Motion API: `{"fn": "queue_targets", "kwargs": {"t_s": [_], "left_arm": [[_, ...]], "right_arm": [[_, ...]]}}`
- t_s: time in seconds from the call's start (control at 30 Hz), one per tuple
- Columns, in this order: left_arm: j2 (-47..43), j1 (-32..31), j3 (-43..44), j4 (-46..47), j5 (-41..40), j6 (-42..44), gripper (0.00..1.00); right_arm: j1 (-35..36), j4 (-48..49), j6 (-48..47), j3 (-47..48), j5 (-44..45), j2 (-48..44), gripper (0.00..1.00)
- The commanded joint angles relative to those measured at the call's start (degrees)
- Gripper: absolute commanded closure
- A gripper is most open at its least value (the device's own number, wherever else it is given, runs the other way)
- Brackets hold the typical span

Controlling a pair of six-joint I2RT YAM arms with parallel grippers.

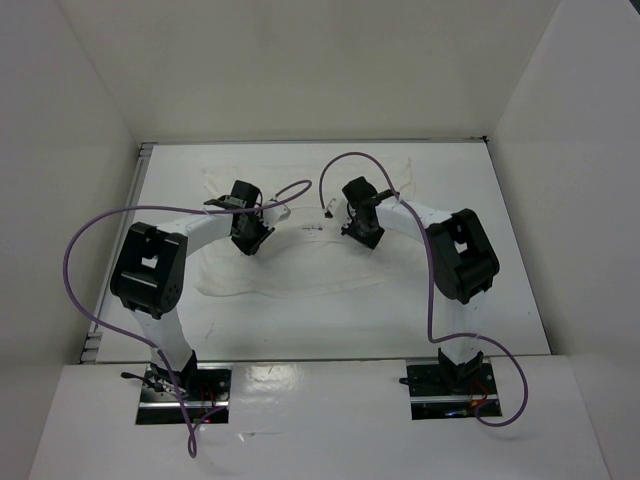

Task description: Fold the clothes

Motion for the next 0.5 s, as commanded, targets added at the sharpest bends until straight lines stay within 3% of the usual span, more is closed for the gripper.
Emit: {"fn": "queue_targets", "kwargs": {"t_s": [0.0,0.07,0.47], "left_arm": [[0.9,-0.2,1.1,0.0,1.6,1.6,0.7],[0.9,-0.2,1.1,0.0,1.6,2.2,0.75],[-0.1,-0.2,6.0,-4.1,1.6,3.8,0.79]], "right_arm": [[-0.5,-1.8,0.8,1.5,1.3,-1.5,1.0],[-0.5,-1.8,0.8,1.5,1.8,-1.5,1.0],[-2.2,-5.0,-1.4,4.7,3.0,-4.2,1.0]]}}
